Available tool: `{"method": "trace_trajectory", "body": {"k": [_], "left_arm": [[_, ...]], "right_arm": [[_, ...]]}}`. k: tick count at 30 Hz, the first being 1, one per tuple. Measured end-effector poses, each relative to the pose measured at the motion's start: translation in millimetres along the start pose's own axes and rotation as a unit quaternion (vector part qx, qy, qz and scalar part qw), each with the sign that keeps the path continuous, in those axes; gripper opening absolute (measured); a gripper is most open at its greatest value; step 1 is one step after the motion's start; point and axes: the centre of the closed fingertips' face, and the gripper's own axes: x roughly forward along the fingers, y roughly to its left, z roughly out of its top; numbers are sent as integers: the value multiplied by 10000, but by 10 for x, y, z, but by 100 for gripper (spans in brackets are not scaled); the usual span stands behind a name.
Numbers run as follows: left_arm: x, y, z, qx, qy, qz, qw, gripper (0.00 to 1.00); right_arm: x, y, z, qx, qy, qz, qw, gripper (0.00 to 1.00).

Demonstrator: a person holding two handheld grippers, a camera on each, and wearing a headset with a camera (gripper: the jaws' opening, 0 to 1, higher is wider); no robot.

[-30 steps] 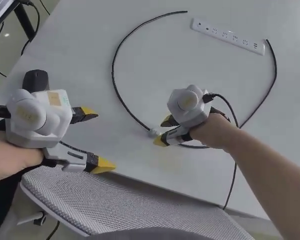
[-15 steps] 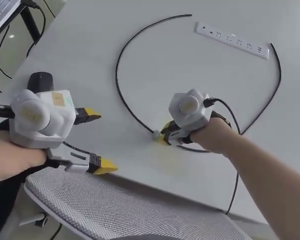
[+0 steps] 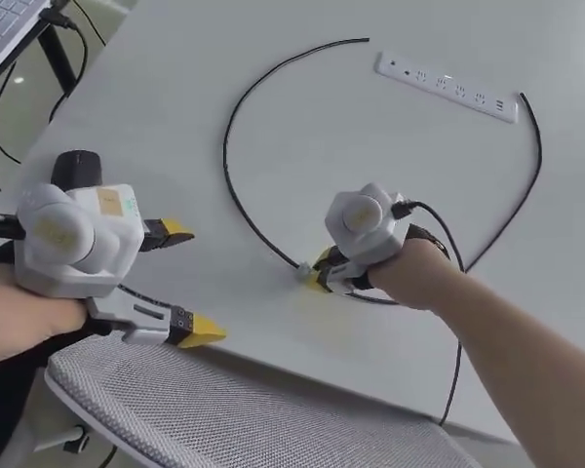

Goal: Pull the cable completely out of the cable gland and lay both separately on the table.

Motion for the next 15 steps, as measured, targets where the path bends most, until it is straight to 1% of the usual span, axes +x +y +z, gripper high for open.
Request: {"method": "trace_trajectory", "body": {"k": [6,7,11,15], "left_arm": [[31,-24,26,35,33,-57,10000,77],[33,-26,35,61,40,-61,10000,77],[46,-32,118,132,-44,-83,9999,77],[90,-56,155,232,-23,-150,9996,76]], "right_arm": [[-128,33,15,239,-102,6,9997,8],[-148,47,14,234,-112,4,9997,8],[-262,159,15,196,-155,5,9997,8],[-378,239,21,160,-199,-32,9997,7]]}}
